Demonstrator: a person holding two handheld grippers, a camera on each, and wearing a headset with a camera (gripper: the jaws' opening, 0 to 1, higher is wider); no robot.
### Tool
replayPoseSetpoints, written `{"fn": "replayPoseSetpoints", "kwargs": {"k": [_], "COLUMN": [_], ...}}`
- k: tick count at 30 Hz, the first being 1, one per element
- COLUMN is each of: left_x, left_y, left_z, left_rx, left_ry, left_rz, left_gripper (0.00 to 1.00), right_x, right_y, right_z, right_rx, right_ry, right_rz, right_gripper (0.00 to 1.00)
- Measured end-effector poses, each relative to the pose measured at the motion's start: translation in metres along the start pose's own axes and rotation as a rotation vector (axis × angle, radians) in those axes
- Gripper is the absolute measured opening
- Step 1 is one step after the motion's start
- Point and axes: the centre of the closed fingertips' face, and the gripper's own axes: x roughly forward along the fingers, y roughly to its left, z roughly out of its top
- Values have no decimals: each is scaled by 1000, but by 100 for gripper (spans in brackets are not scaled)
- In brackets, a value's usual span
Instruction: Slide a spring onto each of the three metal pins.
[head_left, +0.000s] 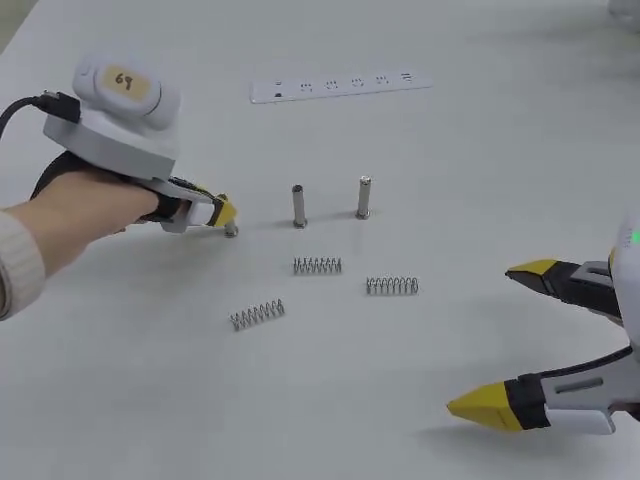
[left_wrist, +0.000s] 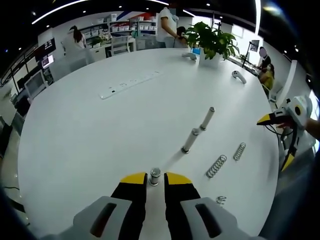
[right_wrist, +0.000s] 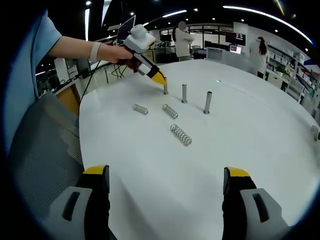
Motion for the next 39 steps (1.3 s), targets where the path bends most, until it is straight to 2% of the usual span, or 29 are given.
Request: {"fn": "replayPoseSetpoints", "kwargs": {"k": [5, 11, 13, 15, 20, 22, 28, 34, 39], "left_x": [1, 1, 1, 2, -2, -3, -9, -16, -20], "left_y": [3, 9, 9, 10, 8, 8, 1, -14, -19], "left_z": [-1, -2, -4, -6, -5, -6, -6, -3, -7], "left_rx": [23, 18, 20, 44, 42, 42, 44, 61, 47], "left_ry": [-1, -16, -22, -24, -72, -76, -119, -188, -203], "left_rz": [9, 19, 15, 13, -3, -6, -44, -116, -138], "left_gripper": [20, 33, 40, 46, 57, 62, 76, 91, 98], "right_x": [0, 0, 0, 0, -1, -2, -2, -3, -2], "right_y": [-1, -2, -2, -2, -5, -6, -9, -10, -11], "right_z": [1, 2, 2, 3, 4, 4, 7, 8, 11], "right_rx": [-3, -4, -4, -2, 1, 1, 3, 3, 4], "right_ry": [-3, -1, -2, -5, -11, -13, -26, -30, -36], "right_rz": [-2, -3, -4, -5, -15, -18, -31, -36, -40], "right_gripper": [94, 94, 94, 94, 95, 96, 99, 100, 100]}}
